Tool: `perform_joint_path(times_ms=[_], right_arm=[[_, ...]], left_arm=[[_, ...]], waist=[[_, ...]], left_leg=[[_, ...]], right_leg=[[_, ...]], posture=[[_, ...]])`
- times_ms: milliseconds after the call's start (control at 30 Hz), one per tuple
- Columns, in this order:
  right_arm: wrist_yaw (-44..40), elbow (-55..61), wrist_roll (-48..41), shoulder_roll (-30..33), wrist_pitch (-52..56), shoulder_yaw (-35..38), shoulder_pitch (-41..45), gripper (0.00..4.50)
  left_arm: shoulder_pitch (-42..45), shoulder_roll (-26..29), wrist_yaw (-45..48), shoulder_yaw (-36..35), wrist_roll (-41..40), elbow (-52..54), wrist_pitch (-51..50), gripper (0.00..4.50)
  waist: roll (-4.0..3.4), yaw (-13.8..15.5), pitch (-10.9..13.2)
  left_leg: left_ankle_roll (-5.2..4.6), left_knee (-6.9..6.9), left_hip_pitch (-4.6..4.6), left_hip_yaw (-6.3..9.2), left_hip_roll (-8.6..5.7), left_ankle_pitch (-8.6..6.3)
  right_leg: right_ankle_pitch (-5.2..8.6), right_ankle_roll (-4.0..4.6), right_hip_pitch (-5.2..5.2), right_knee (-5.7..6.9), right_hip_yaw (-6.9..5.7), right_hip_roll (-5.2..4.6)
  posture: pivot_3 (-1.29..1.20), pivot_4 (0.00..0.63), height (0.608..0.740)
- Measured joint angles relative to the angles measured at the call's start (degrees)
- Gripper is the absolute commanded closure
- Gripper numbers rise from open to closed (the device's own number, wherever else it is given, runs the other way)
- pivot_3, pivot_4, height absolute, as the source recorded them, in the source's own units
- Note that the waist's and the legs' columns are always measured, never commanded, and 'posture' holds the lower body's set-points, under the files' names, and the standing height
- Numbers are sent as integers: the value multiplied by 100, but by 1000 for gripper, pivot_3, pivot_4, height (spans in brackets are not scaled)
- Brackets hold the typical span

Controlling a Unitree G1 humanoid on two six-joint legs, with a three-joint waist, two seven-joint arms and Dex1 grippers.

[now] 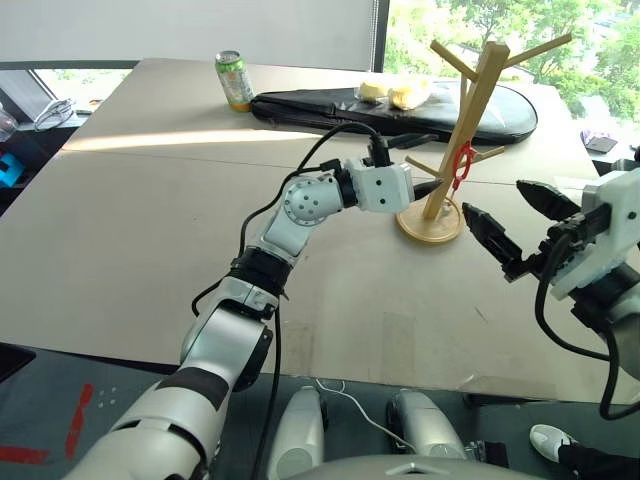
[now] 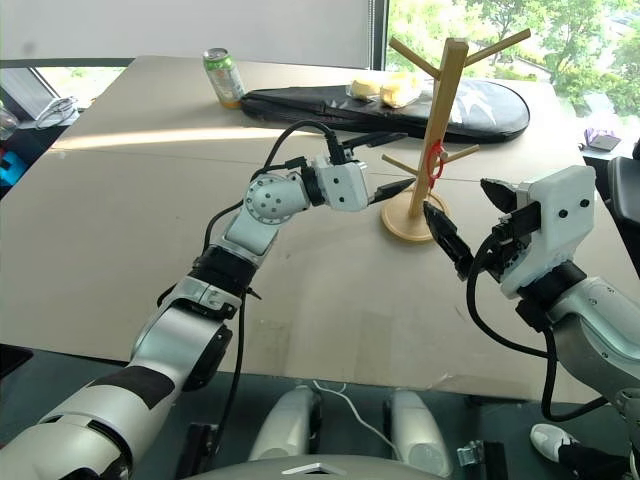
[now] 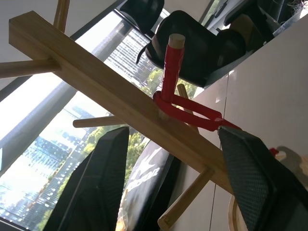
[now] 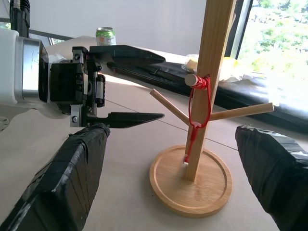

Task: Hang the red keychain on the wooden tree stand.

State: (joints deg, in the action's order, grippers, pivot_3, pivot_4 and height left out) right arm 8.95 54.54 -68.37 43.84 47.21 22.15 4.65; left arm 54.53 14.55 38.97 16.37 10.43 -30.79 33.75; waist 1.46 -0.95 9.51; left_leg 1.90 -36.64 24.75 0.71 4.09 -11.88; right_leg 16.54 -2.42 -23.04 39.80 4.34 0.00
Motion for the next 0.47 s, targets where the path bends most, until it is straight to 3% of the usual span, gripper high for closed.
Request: perform_joint_path(times_ms=[167, 233, 267, 333, 467], right_arm=[[-169, -108, -11, 203, -36, 13, -101, 0], [-401, -203, -12, 377, -41, 115, -183, 0], [-419, -213, -12, 390, -41, 128, -191, 0], [-742, -390, -4, 594, -46, 290, -289, 0], [-1315, -765, 54, 848, -45, 580, -456, 0]], left_arm=[[-365, 300, 776, -286, -1057, 675, -1227, 144], [-545, 669, 1220, -609, -1856, 1138, -2818, 144], [-550, 701, 1252, -643, -1917, 1166, -2962, 144], [-548, 1189, 1585, -937, -2742, 1674, -4799, 144], [-497, 2055, 1990, -1525, -3616, 2055, -6673, 144]], waist=[[-3, -43, -1], [-3, -88, 0], [-2, -96, 0], [-3, -122, 0], [-4, -145, 1]], left_leg=[[0, 0, -4, 0, 2, 0], [0, 0, -3, 3, 4, 1], [0, -1, -1, 6, 4, 1], [0, -2, 1, 9, 4, 1], [0, -1, -3, 12, 5, 1]], right_leg=[[0, 0, 0, 6, 0, 1], [0, 0, 0, 6, -3, 2], [0, 0, 0, 6, -5, 2], [1, 0, 0, 6, -8, 2], [1, 0, 0, 6, -12, 2]], posture=[[0, 150, 740], [0, 150, 740], [0, 150, 740], [0, 150, 740], [0, 150, 740]])
